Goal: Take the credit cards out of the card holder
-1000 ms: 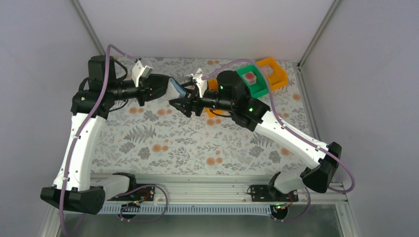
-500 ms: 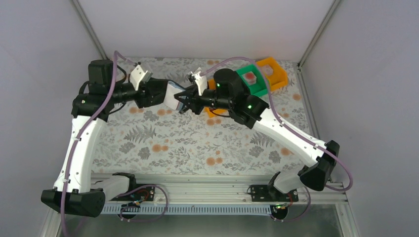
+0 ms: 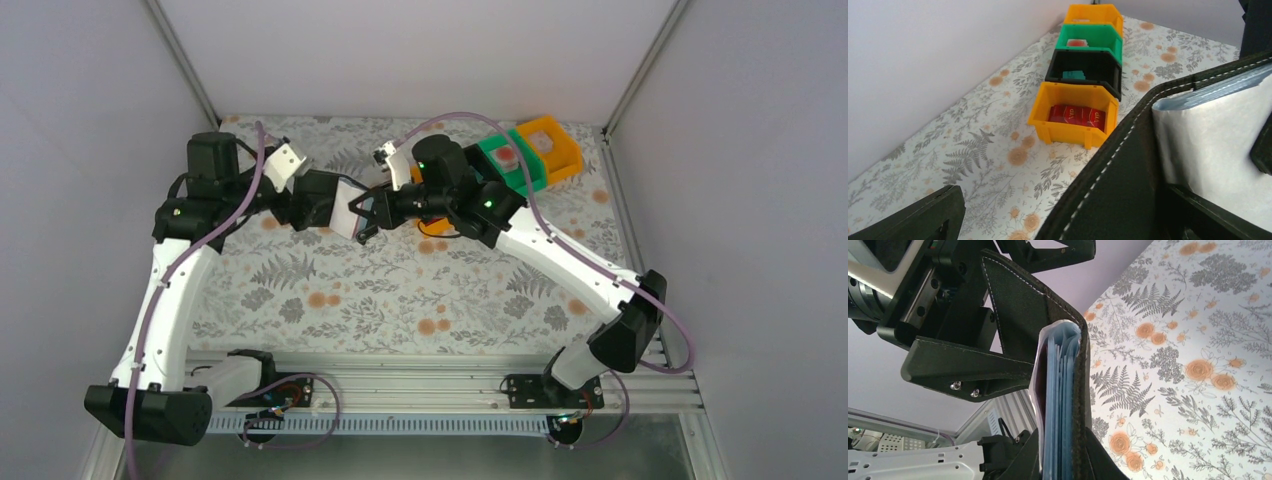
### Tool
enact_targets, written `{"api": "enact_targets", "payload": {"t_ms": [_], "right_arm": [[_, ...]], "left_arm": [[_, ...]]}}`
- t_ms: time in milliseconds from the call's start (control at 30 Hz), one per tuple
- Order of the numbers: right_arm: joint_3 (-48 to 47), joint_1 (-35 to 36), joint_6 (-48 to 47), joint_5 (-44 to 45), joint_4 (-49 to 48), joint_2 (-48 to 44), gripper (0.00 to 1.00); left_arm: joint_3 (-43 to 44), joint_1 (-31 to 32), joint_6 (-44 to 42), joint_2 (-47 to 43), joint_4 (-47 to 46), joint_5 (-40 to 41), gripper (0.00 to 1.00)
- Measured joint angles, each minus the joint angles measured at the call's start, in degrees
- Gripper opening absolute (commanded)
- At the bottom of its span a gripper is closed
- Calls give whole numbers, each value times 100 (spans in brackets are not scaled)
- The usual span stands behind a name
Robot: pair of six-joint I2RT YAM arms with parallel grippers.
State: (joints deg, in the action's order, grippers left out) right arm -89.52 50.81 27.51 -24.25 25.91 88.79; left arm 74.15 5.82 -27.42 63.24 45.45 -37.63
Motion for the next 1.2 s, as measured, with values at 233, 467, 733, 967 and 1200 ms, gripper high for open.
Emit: {"api": "enact_targets", "payload": {"t_ms": [233, 467, 733, 967, 1200], "right_arm": [[-289, -11, -4, -203, 448, 2, 4], [-560, -35, -317, -407, 509, -4, 4], [-485, -358, -603, 111, 433, 20, 4], [-476, -426, -656, 66, 323, 17, 4], [-472, -420, -601, -299, 42, 20, 4]], "left_arm": [[354, -87, -658, 81, 470, -472, 100], [1027, -496, -1346, 348, 1141, -1366, 100], [1255, -734, -1631, 474, 2035, -2374, 100], [529, -332, -514, 76, 949, -2087, 100], [293, 468, 415, 269, 26, -1016, 100]]}}
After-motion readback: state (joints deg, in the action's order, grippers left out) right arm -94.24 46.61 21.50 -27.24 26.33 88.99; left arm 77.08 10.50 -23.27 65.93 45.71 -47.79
